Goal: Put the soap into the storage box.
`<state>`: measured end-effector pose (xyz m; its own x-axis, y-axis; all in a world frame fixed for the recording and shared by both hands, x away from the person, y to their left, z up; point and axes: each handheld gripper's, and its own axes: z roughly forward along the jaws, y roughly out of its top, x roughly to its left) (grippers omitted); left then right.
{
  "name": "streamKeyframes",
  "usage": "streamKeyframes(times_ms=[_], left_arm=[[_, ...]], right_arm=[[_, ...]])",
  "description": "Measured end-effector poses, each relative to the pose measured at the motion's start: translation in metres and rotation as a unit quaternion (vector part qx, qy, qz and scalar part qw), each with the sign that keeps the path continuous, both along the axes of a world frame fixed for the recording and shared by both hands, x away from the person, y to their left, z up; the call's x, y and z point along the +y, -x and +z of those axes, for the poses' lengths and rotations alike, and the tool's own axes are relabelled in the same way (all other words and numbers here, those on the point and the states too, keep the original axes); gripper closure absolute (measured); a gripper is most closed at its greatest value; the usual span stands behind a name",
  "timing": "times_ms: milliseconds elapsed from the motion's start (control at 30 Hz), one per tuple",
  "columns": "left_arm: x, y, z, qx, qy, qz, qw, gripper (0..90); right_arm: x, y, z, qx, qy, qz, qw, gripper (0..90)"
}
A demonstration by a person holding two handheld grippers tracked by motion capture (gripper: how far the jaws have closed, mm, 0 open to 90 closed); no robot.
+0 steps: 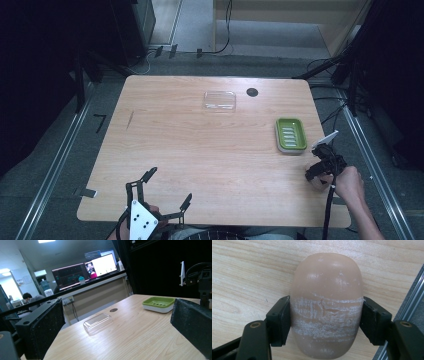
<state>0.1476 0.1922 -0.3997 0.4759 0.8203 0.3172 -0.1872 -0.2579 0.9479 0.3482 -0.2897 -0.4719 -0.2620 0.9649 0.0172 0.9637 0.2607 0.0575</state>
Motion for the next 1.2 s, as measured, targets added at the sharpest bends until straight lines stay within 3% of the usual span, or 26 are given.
streamKeyframes(times_ms=[567, 1200], left_arm=[[0.0, 0.0, 0.0, 0.0, 0.0, 0.0, 1.0, 0.0], [0.0, 0.0, 0.0, 0.0, 0.0, 0.001, 1.0, 0.0]], right_arm=[[-0.001, 0.002, 0.011, -0.013, 0.0, 0.016, 0.9998, 33.5], [0.004, 0.004, 0.029, -0.047, 0.0, 0.028, 0.9985, 33.5]])
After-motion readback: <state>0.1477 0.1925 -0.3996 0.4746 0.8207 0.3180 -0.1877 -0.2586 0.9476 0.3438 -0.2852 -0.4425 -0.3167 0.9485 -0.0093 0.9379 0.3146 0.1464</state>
